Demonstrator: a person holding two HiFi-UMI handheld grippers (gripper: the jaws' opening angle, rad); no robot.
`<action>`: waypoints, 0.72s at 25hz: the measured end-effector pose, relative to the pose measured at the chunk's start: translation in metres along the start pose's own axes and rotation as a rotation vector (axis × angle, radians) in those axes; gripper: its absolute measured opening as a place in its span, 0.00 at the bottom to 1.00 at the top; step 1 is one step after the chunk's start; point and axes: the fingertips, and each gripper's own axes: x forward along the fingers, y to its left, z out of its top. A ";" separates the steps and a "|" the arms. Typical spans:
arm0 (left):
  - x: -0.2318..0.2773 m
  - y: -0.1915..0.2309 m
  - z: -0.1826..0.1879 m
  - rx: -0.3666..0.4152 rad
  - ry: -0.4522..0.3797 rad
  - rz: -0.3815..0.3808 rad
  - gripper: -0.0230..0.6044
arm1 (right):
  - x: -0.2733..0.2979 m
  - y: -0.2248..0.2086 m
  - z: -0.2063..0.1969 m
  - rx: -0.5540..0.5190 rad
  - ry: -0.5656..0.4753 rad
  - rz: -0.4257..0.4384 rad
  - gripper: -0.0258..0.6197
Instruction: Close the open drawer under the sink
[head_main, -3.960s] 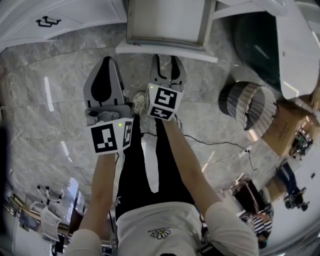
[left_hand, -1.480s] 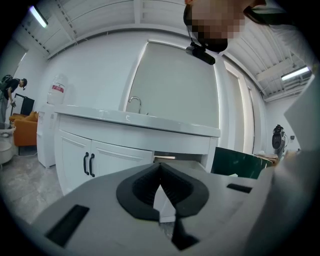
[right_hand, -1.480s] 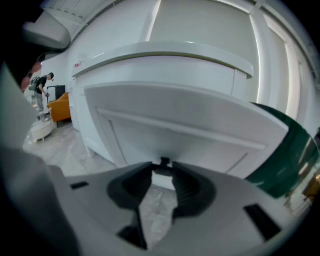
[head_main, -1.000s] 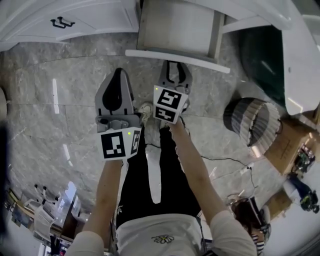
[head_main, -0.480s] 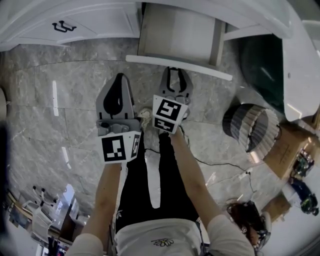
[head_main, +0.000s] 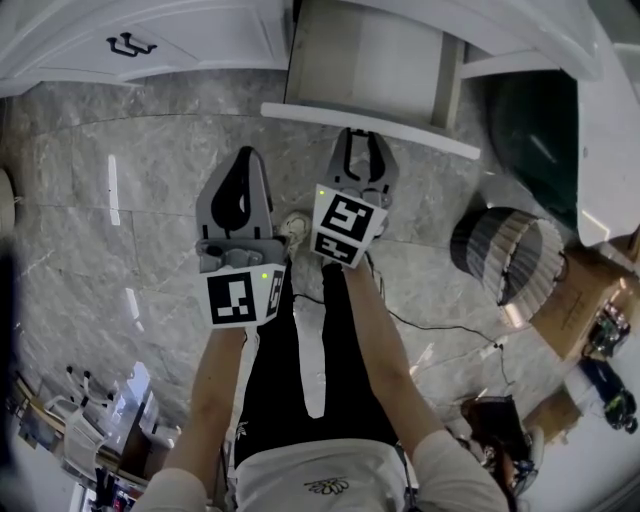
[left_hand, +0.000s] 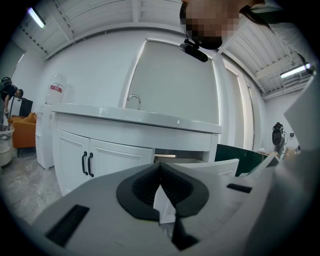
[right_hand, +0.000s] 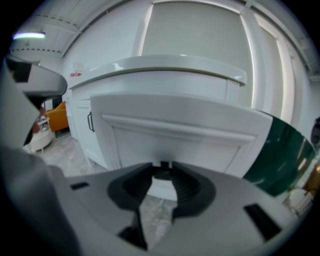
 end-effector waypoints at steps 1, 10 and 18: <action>0.000 0.001 -0.001 0.001 0.001 0.001 0.07 | 0.000 0.000 0.001 0.003 0.000 -0.002 0.26; 0.004 0.010 -0.009 -0.002 0.012 0.012 0.07 | 0.015 -0.005 0.014 -0.007 -0.017 0.003 0.26; 0.017 0.004 -0.011 0.017 0.007 -0.005 0.07 | 0.024 -0.007 0.022 -0.015 -0.035 0.010 0.26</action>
